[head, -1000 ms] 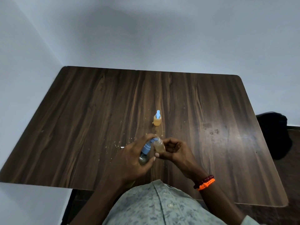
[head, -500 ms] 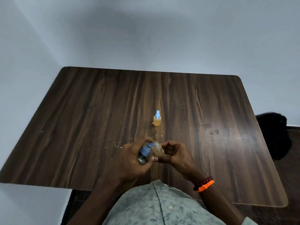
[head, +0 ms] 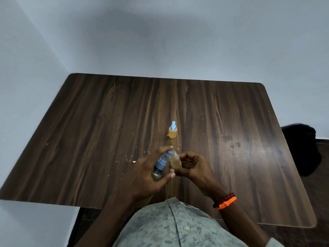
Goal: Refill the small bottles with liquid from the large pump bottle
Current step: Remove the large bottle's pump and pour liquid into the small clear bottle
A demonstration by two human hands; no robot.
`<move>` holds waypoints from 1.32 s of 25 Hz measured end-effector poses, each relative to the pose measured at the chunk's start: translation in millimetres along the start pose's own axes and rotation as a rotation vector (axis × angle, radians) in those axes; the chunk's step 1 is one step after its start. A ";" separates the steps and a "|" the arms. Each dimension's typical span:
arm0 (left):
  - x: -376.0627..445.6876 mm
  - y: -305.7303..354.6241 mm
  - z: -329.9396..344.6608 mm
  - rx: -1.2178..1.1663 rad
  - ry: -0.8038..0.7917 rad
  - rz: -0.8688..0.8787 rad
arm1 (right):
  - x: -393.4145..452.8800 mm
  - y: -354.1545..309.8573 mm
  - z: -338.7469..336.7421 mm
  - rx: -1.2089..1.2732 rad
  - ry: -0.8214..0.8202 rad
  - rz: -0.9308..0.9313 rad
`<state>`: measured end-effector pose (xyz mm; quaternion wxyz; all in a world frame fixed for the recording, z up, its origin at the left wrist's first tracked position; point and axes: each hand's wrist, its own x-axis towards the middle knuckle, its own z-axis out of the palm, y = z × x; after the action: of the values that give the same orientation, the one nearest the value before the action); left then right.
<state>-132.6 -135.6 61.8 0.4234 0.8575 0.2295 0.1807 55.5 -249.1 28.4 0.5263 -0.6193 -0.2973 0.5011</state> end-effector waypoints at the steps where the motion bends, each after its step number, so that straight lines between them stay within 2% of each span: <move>1: -1.0 -0.1 -0.2 -0.002 0.006 -0.008 | 0.2 -0.6 0.3 -0.005 -0.001 -0.002; 6: 3.1 -0.8 -0.5 0.048 0.059 -0.020 | -2.8 0.0 6.4 -0.042 0.004 0.020; 13: 7.1 4.7 -6.8 -0.037 -0.063 -0.028 | 0.1 -5.3 0.4 -0.037 0.019 -0.009; 18: 11.3 5.6 -7.8 0.000 -0.041 0.002 | -1.1 -2.6 2.3 -0.063 0.004 -0.005; 33: 12.5 5.1 -16.1 -0.009 -0.110 -0.010 | 0.9 -7.6 1.9 -0.052 -0.007 -0.007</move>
<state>-129.1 -121.2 76.6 0.4401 0.8631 0.2093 0.1322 55.2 -245.6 35.4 0.5108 -0.6298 -0.3143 0.4935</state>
